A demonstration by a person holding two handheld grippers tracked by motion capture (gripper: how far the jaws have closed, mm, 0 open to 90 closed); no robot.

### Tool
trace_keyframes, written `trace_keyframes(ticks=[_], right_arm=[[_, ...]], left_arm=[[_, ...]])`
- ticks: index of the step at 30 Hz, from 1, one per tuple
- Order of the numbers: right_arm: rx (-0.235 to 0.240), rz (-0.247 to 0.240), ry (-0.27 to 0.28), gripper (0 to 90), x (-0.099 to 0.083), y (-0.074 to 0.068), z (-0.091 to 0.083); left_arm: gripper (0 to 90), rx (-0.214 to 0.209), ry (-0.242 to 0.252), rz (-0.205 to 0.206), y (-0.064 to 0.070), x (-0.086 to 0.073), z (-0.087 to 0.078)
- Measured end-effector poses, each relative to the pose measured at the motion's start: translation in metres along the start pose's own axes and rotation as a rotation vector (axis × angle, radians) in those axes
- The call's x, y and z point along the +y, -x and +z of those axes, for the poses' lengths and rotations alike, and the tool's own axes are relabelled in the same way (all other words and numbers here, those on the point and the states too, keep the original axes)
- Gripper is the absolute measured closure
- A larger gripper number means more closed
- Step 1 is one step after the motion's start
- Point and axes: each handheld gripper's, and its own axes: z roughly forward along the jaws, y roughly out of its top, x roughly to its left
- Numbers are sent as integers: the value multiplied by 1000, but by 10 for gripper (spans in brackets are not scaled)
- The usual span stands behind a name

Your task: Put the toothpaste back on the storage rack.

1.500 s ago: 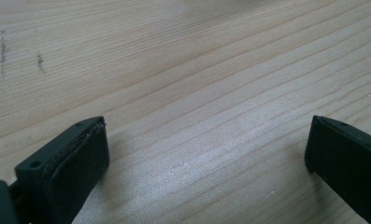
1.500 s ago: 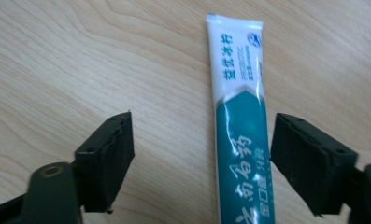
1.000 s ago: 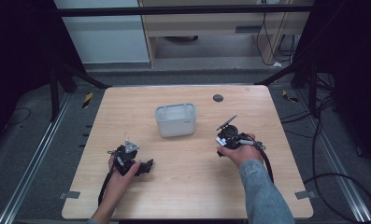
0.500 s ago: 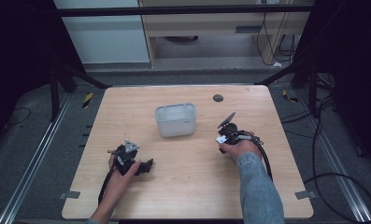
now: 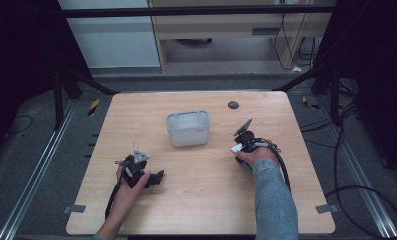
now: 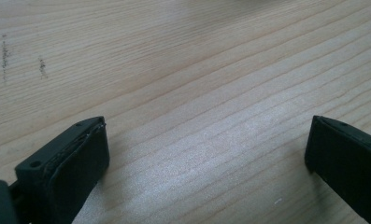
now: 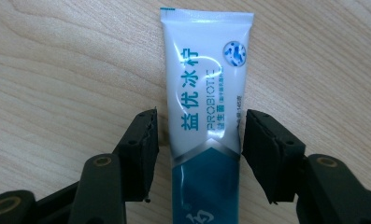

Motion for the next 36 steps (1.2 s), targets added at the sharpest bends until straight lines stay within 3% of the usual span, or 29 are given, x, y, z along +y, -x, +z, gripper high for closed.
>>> trace_keyframes(ticks=[12, 19, 27, 36], right_arm=[[8, 12, -20, 531, 0, 3, 2], [43, 22, -29, 558, 0, 5, 2], [49, 15, -24, 646, -1, 6, 1], [67, 43, -17, 742, -3, 7, -3]], left_arm=[[0, -1, -1, 1, 0, 0, 0], [0, 0, -3, 2, -1, 1, 0], [0, 0, -2, 2, -1, 1, 0], [0, -2, -1, 1, -1, 1, 1]])
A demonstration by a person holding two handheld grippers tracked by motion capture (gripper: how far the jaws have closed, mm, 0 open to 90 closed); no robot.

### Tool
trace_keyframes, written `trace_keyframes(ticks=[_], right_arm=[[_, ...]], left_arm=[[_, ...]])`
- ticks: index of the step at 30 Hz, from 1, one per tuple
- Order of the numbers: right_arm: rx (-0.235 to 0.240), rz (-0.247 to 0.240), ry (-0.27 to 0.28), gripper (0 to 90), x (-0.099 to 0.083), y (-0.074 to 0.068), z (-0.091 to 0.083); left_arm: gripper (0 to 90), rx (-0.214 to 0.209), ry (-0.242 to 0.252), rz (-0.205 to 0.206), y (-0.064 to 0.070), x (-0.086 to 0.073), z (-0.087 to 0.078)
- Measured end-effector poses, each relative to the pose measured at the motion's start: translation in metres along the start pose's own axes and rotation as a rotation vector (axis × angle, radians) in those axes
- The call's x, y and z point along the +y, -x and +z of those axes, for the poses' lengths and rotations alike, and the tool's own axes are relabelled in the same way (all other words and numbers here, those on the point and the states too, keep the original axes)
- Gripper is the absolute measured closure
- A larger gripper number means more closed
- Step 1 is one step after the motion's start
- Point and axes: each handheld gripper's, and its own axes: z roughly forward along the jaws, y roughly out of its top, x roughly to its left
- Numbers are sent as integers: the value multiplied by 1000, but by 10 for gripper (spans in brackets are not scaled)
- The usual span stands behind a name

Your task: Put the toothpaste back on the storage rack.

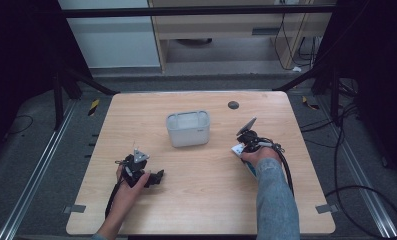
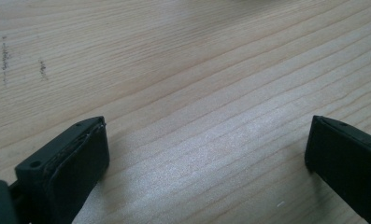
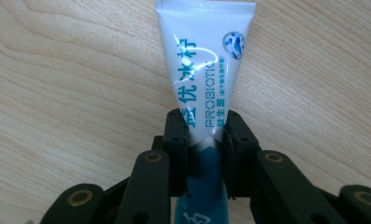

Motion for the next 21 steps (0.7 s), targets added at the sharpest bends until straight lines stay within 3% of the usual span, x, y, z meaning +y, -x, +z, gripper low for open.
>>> trace_keyframes(ticks=[6, 11, 14, 16, 17, 20, 21], right_arm=[[-24, 12, 47, 798, -9, -3, -8], [-3, 5, 86, 800, -16, -7, -20], [-9, -2, 133, 801, -20, -10, -35], [-6, 8, 207, 801, -24, -10, -52], [-6, 8, 207, 801, -24, -10, -52], [-4, 26, 312, 801, -27, -11, -75], [-4, 26, 312, 801, -27, -11, -75]], left_arm=[[0, 0, -3, 3, 0, 0, 0], [0, 1, -2, 2, 0, 0, 0], [0, 0, -2, 2, 0, 0, 0], [0, 1, -2, 2, 0, 0, 0], [0, 1, -2, 2, 0, 0, 0], [0, 1, 0, 0, 0, 0, 0], [0, 1, 0, 0, 0, 0, 0]])
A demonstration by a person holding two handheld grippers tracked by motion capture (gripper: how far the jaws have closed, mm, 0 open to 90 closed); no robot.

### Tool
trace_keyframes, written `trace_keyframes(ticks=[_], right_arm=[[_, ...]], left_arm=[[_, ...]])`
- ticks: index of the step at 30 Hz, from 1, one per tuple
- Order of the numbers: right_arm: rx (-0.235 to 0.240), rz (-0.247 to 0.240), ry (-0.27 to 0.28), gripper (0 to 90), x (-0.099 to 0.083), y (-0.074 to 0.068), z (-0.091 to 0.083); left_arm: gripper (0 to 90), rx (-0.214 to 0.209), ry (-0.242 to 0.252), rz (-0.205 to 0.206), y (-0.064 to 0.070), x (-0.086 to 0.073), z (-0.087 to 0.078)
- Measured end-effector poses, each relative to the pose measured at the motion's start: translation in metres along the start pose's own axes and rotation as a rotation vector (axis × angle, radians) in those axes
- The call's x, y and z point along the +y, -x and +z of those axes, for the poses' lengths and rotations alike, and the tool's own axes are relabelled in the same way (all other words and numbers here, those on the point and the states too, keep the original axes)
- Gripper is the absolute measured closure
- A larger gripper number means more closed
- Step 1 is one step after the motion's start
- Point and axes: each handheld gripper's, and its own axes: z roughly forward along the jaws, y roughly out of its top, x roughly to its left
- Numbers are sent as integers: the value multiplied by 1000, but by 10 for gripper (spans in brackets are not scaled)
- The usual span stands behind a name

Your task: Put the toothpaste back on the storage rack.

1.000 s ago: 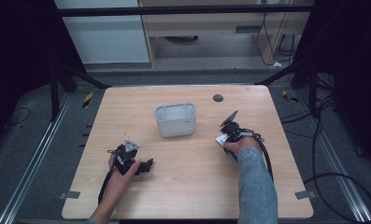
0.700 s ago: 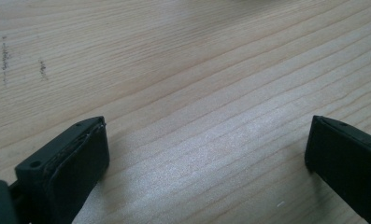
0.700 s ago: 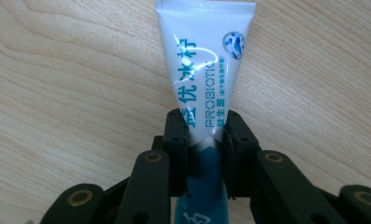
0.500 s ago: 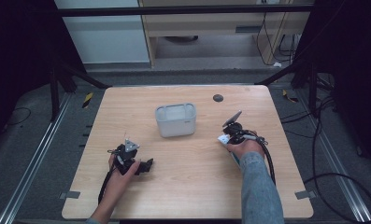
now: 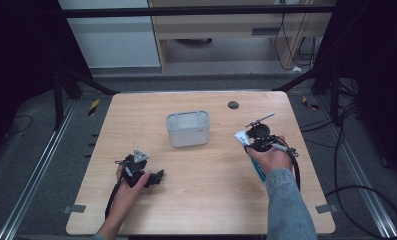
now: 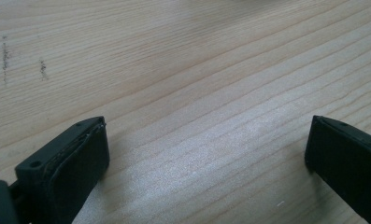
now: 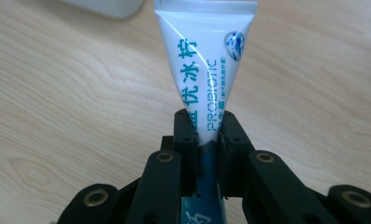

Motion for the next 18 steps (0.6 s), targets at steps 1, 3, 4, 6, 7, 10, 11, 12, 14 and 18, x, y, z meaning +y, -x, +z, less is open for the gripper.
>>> trace_keyframes(ticks=[1, 3, 4, 6, 7, 10, 11, 12, 14, 18], right_arm=[[1, 3, 21, 801, 1, 0, -5], [-6, 1, 81, 800, 7, -2, -17], [-6, 1, 81, 800, 7, -2, -17], [-12, -1, 119, 800, 12, -4, -23], [-17, 2, 161, 800, 16, -8, -28], [-3, 7, 213, 800, 21, -11, -31], [-1, 7, 255, 800, 26, -15, -32], [-1, 7, 255, 800, 26, -15, -32], [-9, 2, 292, 799, 31, -21, -33], [-2, 7, 364, 800, 44, -32, -32]], left_arm=[[0, 0, 0, 0, 0, 0, 0], [0, 4, 0, -4, 1, 0, 0], [0, 4, 0, -4, 1, 0, 0], [0, 5, 0, -4, 1, 0, 0], [0, 5, 0, -3, 1, 0, 0], [0, 7, 0, -3, 1, 0, 0], [0, 8, -1, -3, 1, 0, 0], [0, 8, -1, -3, 1, 0, 0], [0, 9, 0, -5, 1, 0, 0], [0, 13, -1, -8, 1, 0, -1]])
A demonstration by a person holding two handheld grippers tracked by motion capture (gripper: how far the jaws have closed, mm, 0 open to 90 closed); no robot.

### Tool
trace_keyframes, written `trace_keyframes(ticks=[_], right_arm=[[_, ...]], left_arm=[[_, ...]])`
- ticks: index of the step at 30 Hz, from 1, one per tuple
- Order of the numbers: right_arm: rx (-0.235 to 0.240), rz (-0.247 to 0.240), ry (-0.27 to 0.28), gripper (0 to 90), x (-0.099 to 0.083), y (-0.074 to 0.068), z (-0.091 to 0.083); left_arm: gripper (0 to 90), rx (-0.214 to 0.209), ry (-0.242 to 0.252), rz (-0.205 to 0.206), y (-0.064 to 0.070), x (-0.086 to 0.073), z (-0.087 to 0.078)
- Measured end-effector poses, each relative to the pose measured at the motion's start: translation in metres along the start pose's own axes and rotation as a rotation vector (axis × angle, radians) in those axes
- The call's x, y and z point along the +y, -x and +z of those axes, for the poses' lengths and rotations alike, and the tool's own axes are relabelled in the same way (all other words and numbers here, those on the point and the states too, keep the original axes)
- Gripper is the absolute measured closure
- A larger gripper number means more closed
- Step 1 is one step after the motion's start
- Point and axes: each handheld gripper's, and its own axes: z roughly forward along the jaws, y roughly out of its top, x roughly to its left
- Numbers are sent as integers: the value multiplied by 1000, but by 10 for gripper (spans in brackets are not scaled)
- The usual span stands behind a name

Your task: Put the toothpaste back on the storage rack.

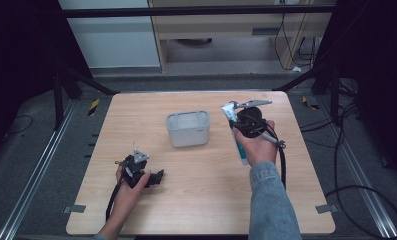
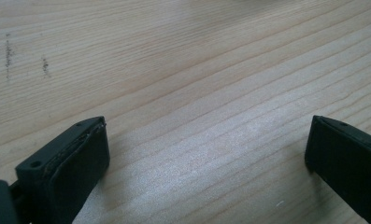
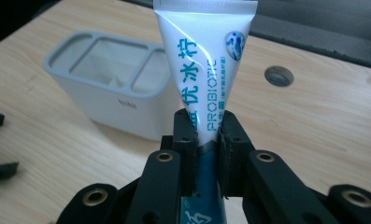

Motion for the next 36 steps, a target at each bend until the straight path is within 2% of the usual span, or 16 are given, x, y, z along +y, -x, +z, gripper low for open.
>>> trace_keyframes(ticks=[4, 5, 13, 16, 17, 21, 23, 26, 29, 30, 33, 36], right_arm=[[5, -6, 27, 800, 13, -13, 9], [7, -2, 54, 799, 20, -17, 12], [2, 33, 124, 798, 40, -26, 14], [13, 45, 131, 798, 44, -29, 15], [15, 28, 146, 798, 51, -32, 18], [17, 12, 176, 798, 59, -38, 21], [18, 8, 221, 797, 65, -43, 22], [8, 7, 239, 797, 70, -46, 25], [-3, 15, 268, 797, 75, -49, 28], [-4, 31, 294, 797, 80, -52, 31], [-6, 37, 332, 797, 89, -58, 36], [-8, 37, 344, 796, 94, -62, 40]], left_arm=[[0, 4, 0, -4, 0, 0, 0], [0, 3, 0, -4, 0, 0, 0], [0, 12, -4, -13, 0, 1, 1], [0, 9, 1, -10, 0, 1, 1], [0, 10, 1, -9, -1, 0, 0], [0, 13, 0, -9, 0, 0, 0], [0, 13, 0, -9, 0, 0, 0], [0, 14, 0, -10, 0, 0, 0], [0, 12, 0, -11, 0, -1, -2], [0, 12, 0, -10, 0, -2, -2], [0, 10, -2, -9, 0, -2, -2], [0, 8, -4, -5, 1, -2, -2]])
